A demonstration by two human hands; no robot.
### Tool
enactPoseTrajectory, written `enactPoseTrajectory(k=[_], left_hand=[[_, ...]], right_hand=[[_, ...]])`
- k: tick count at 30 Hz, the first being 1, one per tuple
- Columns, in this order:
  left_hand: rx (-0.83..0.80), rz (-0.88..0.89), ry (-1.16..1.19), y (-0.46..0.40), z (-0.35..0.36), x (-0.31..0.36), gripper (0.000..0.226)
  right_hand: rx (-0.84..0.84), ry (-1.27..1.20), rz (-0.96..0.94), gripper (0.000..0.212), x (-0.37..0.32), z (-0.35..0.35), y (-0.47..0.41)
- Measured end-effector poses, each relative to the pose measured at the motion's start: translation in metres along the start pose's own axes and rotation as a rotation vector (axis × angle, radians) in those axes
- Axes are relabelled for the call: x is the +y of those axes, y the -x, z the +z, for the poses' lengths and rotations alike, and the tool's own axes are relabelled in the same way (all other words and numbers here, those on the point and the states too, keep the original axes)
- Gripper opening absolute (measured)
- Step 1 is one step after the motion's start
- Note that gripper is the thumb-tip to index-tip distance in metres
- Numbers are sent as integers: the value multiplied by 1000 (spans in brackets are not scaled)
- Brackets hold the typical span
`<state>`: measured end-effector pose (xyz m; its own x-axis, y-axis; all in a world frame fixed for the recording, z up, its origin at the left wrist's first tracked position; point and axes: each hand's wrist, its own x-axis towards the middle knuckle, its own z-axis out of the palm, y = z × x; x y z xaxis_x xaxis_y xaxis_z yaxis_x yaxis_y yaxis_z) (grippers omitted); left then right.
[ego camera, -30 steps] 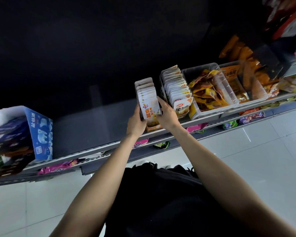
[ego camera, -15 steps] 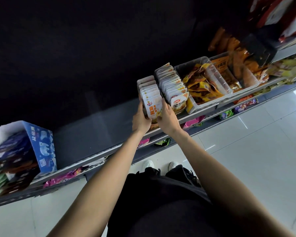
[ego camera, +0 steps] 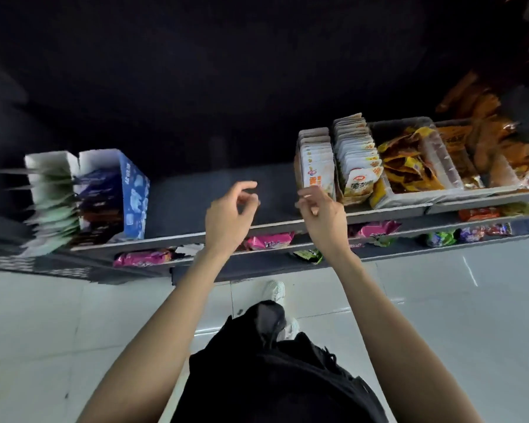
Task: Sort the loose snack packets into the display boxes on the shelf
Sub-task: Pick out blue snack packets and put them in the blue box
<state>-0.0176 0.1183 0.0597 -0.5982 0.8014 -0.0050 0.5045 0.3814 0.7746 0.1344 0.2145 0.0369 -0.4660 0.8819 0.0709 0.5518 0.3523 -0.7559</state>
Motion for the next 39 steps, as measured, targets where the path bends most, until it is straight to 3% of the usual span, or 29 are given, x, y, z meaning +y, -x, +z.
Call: enactPoseTrajectory(k=[4, 8, 11, 13, 17, 23, 27, 32, 36, 39], left_hand=[[378, 44, -123, 44, -61, -47, 25], [573, -139, -214, 63, -120, -117, 41], [484, -298, -285, 66, -161, -166, 64], [374, -248, -438, 63, -180, -192, 65], [203, -106, -685, 43, -202, -222, 41], [144, 148, -732, 18, -211, -240, 18], [135, 206, -718, 13, -209, -247, 24], [199, 248, -765, 4, -202, -242, 20], [211, 336, -725, -6, -183, -224, 14], [166, 391, -671, -16, -155, -201, 13]], right_hand=[[-180, -117, -30, 10, -36, 44, 19], [-356, -151, -104, 12, -80, 96, 32], [-457, -181, -98, 13, -115, 138, 28], [-490, -198, -61, 13, -138, 171, 19], [-471, -149, 54, 16, -176, 230, -9], [-441, 193, 146, 33, -199, 286, -37], [-434, 233, 184, 32, -204, 300, -41], [-340, 85, 192, 17, -203, 305, -43], [-249, 12, 176, 33, -182, 278, -54], [-207, 30, 171, 23, -152, 241, -62]])
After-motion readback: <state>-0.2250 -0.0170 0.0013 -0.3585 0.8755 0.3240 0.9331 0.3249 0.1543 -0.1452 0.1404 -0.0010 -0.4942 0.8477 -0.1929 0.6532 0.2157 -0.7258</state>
